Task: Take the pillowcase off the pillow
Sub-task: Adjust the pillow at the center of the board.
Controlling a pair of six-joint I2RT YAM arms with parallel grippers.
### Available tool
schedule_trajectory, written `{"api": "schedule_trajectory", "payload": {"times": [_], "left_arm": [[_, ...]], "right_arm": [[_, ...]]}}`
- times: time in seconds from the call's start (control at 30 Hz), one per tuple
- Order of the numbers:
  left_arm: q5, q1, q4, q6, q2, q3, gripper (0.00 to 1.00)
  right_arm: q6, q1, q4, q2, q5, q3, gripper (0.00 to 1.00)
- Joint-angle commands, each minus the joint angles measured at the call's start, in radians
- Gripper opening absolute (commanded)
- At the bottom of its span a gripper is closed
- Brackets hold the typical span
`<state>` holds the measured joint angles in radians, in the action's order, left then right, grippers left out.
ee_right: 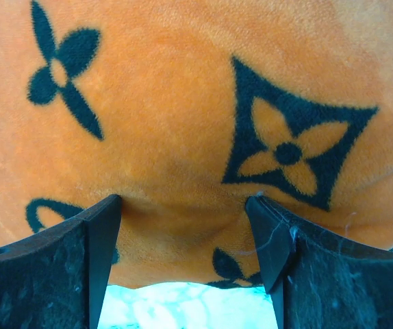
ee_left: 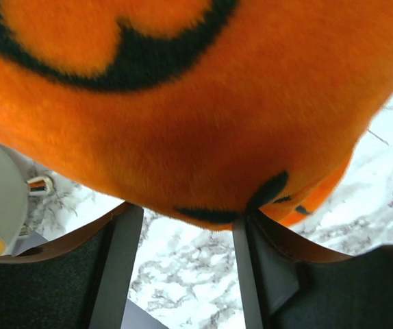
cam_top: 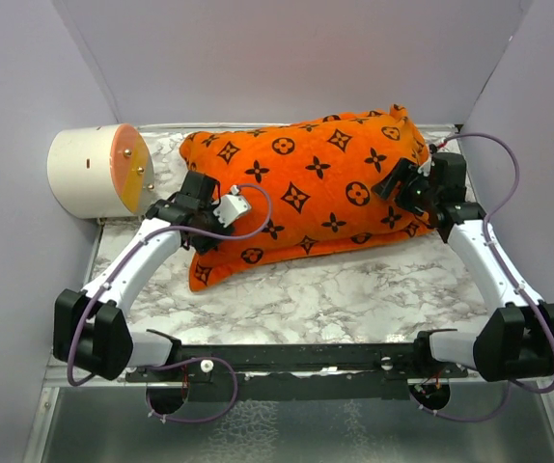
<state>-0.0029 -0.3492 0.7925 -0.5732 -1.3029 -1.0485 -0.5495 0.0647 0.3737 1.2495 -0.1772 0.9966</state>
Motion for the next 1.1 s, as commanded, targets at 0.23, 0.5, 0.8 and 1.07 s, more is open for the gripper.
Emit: {"api": "schedule_trajectory", "payload": {"times": [0.23, 0.5, 0.8, 1.07], "left_arm": [[-0.210, 0.061, -0.324, 0.041, -0.226, -0.102, 0.53], [-0.059, 0.133, -0.130, 0.021, -0.257, -0.279, 0.60], [0.139, 0.194, 0.148, -0.160, -0.001, -0.212, 0.68], [0.159, 0.194, 0.165, -0.182, 0.098, -0.036, 0.70]], "right_arm": [[-0.038, 0.039, -0.119, 0.005, -0.090, -0.186, 0.73], [0.024, 0.066, -0.040, 0.007, -0.086, -0.126, 0.75], [0.048, 0.066, 0.184, -0.237, 0.066, -0.112, 0.92], [0.040, 0.064, 0.352, -0.409, 0.175, -0.148, 0.96]]}}
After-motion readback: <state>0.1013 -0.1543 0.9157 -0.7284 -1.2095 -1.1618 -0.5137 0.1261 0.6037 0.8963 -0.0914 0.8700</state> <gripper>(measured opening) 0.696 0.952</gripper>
